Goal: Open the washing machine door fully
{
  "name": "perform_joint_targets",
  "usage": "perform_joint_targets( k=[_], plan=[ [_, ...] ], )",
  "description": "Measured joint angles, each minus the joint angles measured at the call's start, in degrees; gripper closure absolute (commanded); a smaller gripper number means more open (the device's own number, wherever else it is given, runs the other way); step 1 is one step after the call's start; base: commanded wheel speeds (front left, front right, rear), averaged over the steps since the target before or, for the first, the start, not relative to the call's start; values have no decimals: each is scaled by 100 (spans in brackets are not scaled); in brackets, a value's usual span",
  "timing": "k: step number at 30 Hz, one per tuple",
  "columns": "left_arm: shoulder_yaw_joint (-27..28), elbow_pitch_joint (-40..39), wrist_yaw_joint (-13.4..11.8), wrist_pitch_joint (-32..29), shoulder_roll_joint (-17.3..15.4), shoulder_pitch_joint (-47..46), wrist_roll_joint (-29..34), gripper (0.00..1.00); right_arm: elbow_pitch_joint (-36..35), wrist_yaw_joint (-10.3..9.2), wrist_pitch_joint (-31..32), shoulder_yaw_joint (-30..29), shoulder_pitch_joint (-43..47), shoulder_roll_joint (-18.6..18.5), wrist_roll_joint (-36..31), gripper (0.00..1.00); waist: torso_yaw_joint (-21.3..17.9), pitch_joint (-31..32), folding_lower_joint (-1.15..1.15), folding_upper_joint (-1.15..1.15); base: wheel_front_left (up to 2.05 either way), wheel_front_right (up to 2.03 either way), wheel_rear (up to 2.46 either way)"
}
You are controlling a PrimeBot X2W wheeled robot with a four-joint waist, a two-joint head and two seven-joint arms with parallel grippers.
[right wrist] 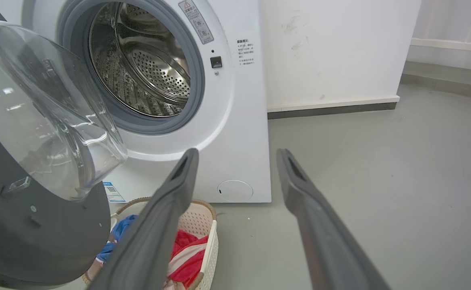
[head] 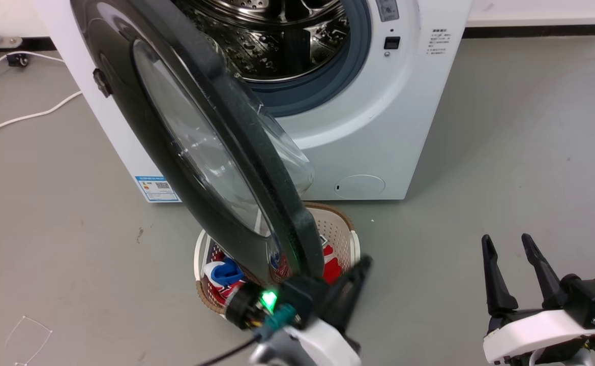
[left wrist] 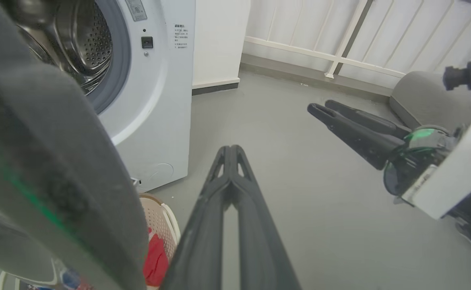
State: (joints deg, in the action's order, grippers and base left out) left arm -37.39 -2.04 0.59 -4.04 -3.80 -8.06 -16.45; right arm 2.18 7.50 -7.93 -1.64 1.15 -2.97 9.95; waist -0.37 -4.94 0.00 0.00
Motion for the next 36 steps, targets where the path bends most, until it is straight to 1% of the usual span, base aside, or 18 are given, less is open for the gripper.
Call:
perform_joint_targets(
  k=[6,11,16,25,33,36],
  plan=[
    [365,315,-321,223,29,-338,-19,100,23,0,15,-16,-9,0,-1,0,-32,-45,0,0,0,0,0],
    [370,407,-405,279,31,-360,3,100,37,0,20,-18,-32,0,-1,0,-23,-23,0,0,0,0,0],
    [372,416,-489,332,43,-258,-40,100,19,0,35,-116,-22,0,10,0,90,-15,0,0,0,0,0],
    [332,153,-525,291,-12,-141,-87,100,-75,0,126,-170,2,1,-35,0,448,-23,0,0,0,0,0],
    [374,-291,-731,290,-123,243,-141,100,-181,0,196,-215,31,2,-92,0,828,16,0,0,0,0,0],
    [368,-464,-820,293,-280,347,-12,100,-208,0,204,-249,44,4,-96,0,984,37,0,0,0,0,0]
  ],
)
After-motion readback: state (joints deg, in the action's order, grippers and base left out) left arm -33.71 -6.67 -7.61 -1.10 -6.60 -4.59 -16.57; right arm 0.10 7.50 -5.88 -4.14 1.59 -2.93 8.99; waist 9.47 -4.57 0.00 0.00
